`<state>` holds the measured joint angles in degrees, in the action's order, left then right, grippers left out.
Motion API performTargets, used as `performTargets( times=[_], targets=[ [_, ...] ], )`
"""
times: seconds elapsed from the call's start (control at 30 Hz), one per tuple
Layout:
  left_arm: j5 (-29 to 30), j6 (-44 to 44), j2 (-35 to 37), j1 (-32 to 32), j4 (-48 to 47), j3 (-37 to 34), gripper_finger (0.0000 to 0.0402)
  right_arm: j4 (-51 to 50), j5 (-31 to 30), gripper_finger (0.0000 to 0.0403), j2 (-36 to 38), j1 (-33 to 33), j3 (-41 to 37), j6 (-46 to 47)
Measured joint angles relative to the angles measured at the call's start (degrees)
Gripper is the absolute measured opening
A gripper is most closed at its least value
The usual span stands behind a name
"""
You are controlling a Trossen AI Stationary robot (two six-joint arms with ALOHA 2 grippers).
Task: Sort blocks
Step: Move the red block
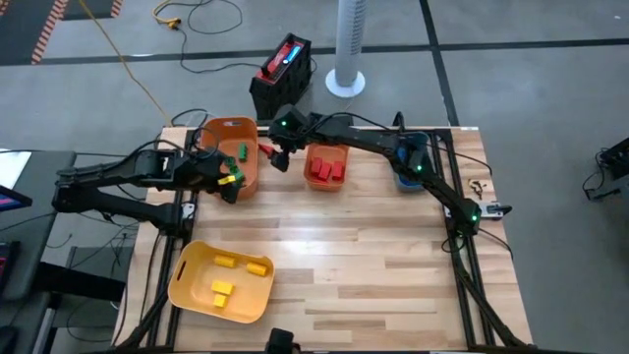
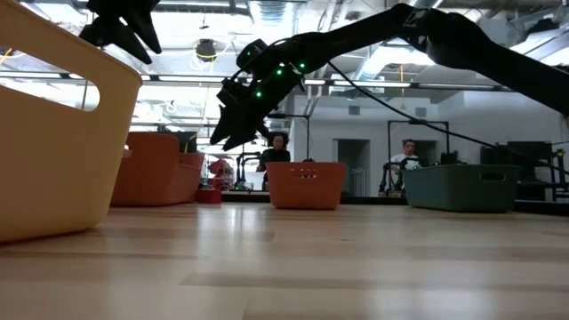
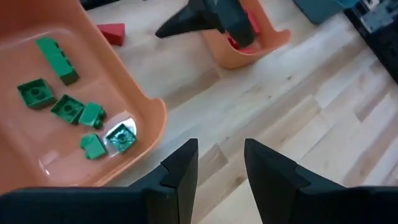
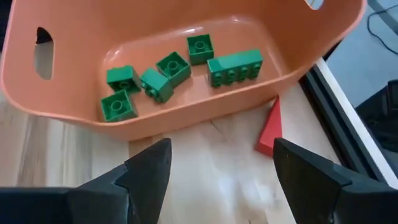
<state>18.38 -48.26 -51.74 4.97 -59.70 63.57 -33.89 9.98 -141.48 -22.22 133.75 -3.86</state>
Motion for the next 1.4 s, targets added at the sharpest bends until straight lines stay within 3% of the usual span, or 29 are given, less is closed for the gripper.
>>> performTargets(
  times=[0.57,0.77,1.0,1.4],
  targets=[
    [1.4,-1.3,1.1,-0.8,0.6,0.0,0.0125,7.6,-1.9,0.0291,-4.5,0.8,0.0,-0.7],
    [1.4,-3.0,1.1,-1.3,0.5,0.0,0.0125,13.0,0.3,0.0291,-6.9,0.8,0.0,4.0],
    [1.3,-4.3,1.1,-1.3,0.5,0.0,0.0125,12.7,0.4,0.0291,-8.0,0.5,-0.1,4.4],
    [1.1,-5.1,1.1,-1.3,0.5,0.0,0.0125,10.8,-9.4,0.0291,-7.9,0.3,0.0,3.0]
  ],
)
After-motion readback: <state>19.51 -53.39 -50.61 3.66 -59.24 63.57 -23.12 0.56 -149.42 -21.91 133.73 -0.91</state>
